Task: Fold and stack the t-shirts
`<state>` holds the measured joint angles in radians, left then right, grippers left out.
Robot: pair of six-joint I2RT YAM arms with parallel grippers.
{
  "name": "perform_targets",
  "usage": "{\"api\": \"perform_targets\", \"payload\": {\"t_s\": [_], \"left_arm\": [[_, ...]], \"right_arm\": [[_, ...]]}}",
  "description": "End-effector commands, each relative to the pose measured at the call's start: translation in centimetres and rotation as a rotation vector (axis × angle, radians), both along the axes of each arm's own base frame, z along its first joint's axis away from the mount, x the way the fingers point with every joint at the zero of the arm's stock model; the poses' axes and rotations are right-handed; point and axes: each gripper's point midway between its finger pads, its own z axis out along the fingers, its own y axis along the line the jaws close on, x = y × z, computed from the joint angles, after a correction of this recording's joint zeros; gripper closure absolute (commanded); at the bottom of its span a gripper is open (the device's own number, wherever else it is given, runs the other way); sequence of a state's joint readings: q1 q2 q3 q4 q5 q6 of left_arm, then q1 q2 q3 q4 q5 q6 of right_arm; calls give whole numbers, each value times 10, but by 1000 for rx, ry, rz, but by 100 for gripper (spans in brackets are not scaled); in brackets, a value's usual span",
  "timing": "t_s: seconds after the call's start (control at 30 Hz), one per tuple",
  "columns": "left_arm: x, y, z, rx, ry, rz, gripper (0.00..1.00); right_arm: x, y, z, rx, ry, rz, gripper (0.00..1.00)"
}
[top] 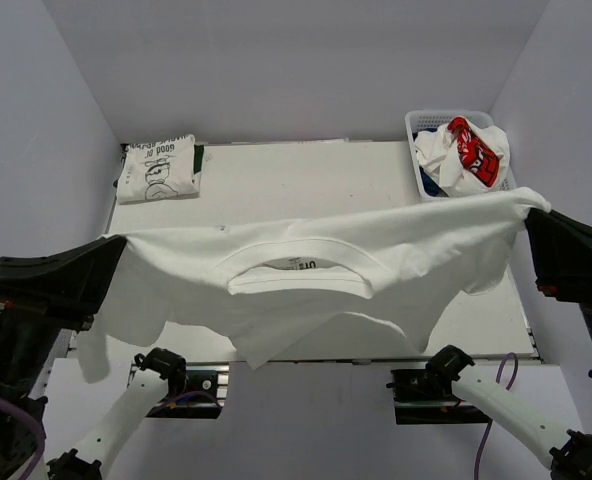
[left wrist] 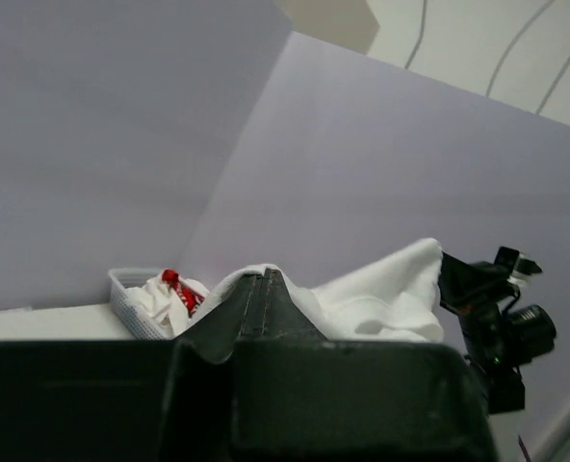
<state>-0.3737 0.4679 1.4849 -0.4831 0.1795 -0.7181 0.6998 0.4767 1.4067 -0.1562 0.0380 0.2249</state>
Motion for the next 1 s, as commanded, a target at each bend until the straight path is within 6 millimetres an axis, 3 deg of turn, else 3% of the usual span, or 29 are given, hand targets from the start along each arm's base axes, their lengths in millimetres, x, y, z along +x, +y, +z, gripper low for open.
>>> {"api": "perform_targets", "payload": {"t_s": [0.0, 0.1, 0.13, 0.17, 0.2, 0.23, 0.3, 0.33, 0.37, 0.4, 0.43, 0.47, 0.53, 0.57, 0.6, 0.63, 0.67, 0.7, 0.73, 0.77, 0.8, 0.83, 0.87, 0.9, 0.93, 0.97], "left_arm": [[-8, -16, 16, 75, -40, -75, 100], [13, -21, 20, 81, -6, -57, 100], [24, -22, 16, 84, 24, -37, 100], [36, -23, 15, 80, 47, -19, 100], [55, -25, 5, 84, 100, 2, 100], [84, -25, -4, 78, 163, 51, 100], [131, -21, -32, 73, 282, 150, 100], [162, -24, -49, 86, 351, 190, 100], [187, -27, -74, 91, 428, 221, 100], [211, -18, -93, 85, 490, 315, 100], [231, -17, -111, 85, 552, 354, 100], [268, -22, -147, 132, 656, 398, 100], [307, -20, -200, 183, 807, 492, 100], [325, -12, -221, 199, 875, 546, 100], [359, -12, -277, 264, 1010, 597, 100], [373, -7, -304, 287, 1078, 630, 100], [390, -5, -315, 286, 1116, 648, 100], [399, 9, -343, 305, 1208, 686, 100], [420, 12, -378, 333, 1298, 706, 100], [426, 10, -394, 350, 1349, 681, 100], [426, 14, -408, 376, 1405, 691, 95], [436, 10, -404, 369, 1397, 679, 65], [438, 13, -414, 395, 1415, 698, 53], [439, 16, -414, 397, 1412, 713, 45], [438, 17, -409, 402, 1387, 710, 28], [437, 19, -403, 403, 1360, 721, 3]], "right_arm": [[-3, -20, 32, 83, -87, -85, 100], [14, -30, 40, 142, -74, -169, 100], [38, -17, 36, 126, -32, -193, 100], [49, -22, 38, 156, -15, -249, 100], [62, -21, 36, 152, 12, -291, 100], [91, -24, 30, 161, 87, -398, 100], [148, 4, 8, 79, 184, -498, 100], [169, -4, -9, 93, 262, -606, 100], [192, 7, -17, 85, 279, -650, 100], [222, 21, -38, 5, 316, -717, 100], [237, 19, -53, 10, 357, -787, 100], [282, 40, -89, -88, 416, -841, 100], [314, 52, -109, -119, 459, -850, 100], [367, 65, -163, -197, 550, -865, 100], [383, 73, -179, -249, 595, -832, 100], [401, 66, -176, -202, 615, -824, 100], [434, 93, -222, -284, 676, -737, 100], [462, 91, -260, -334, 750, -746, 100], [490, 99, -279, -358, 783, -726, 100], [497, 115, -306, -433, 839, -634, 100], [525, 120, -354, -483, 913, -626, 100], [531, 128, -344, -496, 914, -595, 87], [529, 133, -359, -538, 964, -559, 72], [537, 138, -367, -549, 973, -544, 32], [534, 141, -366, -575, 970, -525, 12], [531, 142, -366, -586, 966, -518, 10]]}}
